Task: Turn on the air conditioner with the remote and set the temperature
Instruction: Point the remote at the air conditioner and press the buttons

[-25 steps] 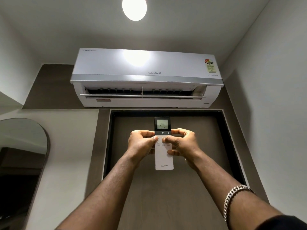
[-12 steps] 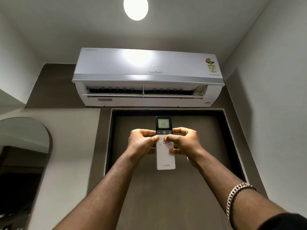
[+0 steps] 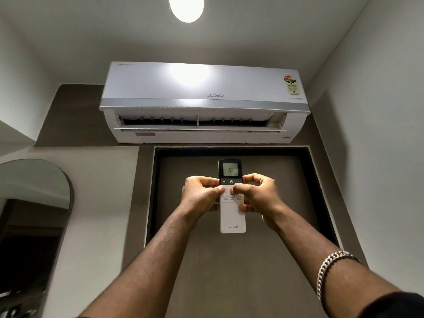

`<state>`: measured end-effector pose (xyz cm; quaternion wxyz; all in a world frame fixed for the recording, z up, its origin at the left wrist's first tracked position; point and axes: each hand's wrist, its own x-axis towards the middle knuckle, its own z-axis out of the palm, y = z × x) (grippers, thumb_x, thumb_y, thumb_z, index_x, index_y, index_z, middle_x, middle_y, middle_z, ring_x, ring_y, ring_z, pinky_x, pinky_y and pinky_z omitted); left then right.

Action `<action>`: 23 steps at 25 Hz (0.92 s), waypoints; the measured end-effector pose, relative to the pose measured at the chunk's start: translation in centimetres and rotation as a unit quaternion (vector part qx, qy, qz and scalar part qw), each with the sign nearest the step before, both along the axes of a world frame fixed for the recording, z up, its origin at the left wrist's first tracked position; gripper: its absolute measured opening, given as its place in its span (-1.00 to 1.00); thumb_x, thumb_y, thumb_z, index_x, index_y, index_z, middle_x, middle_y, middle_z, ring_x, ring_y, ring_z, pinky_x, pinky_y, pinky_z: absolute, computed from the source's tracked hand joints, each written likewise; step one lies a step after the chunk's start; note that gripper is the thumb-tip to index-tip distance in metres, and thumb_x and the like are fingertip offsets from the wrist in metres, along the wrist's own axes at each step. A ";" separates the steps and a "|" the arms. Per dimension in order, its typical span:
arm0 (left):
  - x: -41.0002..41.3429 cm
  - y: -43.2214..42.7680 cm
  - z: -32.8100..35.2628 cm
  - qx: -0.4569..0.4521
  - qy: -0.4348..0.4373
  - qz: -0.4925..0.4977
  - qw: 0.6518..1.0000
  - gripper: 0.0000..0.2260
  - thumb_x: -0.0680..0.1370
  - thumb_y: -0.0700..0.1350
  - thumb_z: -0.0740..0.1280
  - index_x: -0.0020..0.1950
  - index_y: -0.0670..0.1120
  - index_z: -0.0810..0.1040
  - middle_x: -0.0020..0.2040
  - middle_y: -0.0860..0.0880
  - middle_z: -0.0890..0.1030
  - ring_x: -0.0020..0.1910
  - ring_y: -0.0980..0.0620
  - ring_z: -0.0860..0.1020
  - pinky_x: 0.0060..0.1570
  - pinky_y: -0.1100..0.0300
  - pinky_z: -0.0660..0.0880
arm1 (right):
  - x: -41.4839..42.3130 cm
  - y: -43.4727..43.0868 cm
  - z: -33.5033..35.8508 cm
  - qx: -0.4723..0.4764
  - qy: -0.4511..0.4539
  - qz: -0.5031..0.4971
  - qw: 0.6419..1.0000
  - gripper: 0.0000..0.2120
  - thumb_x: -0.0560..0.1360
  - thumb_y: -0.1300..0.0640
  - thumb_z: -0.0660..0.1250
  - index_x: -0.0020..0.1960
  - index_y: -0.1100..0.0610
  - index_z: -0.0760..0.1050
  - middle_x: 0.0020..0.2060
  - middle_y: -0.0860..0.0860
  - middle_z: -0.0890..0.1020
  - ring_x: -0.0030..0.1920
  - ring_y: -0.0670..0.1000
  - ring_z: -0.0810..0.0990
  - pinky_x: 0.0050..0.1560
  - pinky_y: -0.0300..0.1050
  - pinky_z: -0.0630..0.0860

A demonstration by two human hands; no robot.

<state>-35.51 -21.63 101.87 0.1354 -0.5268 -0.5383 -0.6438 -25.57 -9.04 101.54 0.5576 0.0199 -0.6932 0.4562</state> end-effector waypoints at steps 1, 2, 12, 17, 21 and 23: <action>0.0 0.0 0.0 0.001 -0.004 0.002 1.000 -0.71 0.47 -0.12 0.44 0.14 -0.21 0.54 0.01 -0.19 0.69 0.02 -0.09 0.69 -0.10 0.04 0.67 | 0.0 -0.1 0.0 0.002 0.001 -0.002 1.000 -0.67 0.36 0.17 0.52 0.01 0.05 0.44 -0.05 0.14 0.66 -0.14 0.06 0.70 -0.45 -0.25 0.57; 0.0 0.0 -0.1 0.003 -0.009 0.002 1.000 -0.72 0.48 -0.12 0.43 0.13 -0.20 0.54 0.01 -0.19 0.69 0.02 -0.10 0.68 -0.11 0.04 0.67 | 0.0 -0.2 0.0 0.003 0.001 -0.003 1.000 -0.68 0.35 0.17 0.52 -0.01 0.03 0.44 -0.07 0.13 0.66 -0.15 0.05 0.70 -0.45 -0.25 0.57; -0.5 0.2 0.2 0.014 -0.028 0.035 0.999 -0.78 0.52 -0.05 0.38 0.02 -0.19 0.58 -0.06 -0.18 0.71 -0.05 -0.08 0.70 -0.14 -0.01 0.67 | -0.3 -0.4 -0.4 -0.006 0.002 0.011 1.000 -0.63 0.35 0.20 0.53 0.06 0.10 0.45 -0.03 0.13 0.66 -0.15 0.04 0.70 -0.42 -0.22 0.61; -0.8 0.6 0.2 0.015 -0.023 0.046 0.999 -0.77 0.52 -0.05 0.37 0.04 -0.20 0.58 -0.04 -0.17 0.70 -0.04 -0.08 0.70 -0.16 0.03 0.68 | -0.3 -0.5 -0.3 -0.023 0.012 0.024 0.999 -0.81 0.46 0.13 0.44 0.02 0.13 0.51 -0.05 0.17 0.69 -0.16 0.06 0.72 -0.45 -0.18 0.61; -0.9 0.7 0.1 0.020 -0.016 0.038 0.999 -0.81 0.53 -0.07 0.37 -0.01 -0.19 0.59 -0.06 -0.17 0.71 -0.06 -0.08 0.70 -0.13 -0.05 0.68 | -0.1 -0.5 -0.1 -0.027 0.011 0.017 0.999 -0.90 0.52 0.12 0.35 -0.13 0.15 0.54 -0.11 0.19 0.70 -0.22 0.08 0.74 -0.47 -0.15 0.61; -0.9 0.6 0.1 0.019 -0.016 0.033 0.999 -0.81 0.52 -0.07 0.37 -0.01 -0.19 0.60 -0.07 -0.17 0.71 -0.06 -0.07 0.70 -0.15 -0.04 0.68 | -0.1 -0.5 -0.1 -0.026 0.007 0.014 1.000 -0.88 0.52 0.12 0.34 -0.15 0.16 0.53 -0.11 0.19 0.70 -0.23 0.08 0.75 -0.46 -0.13 0.62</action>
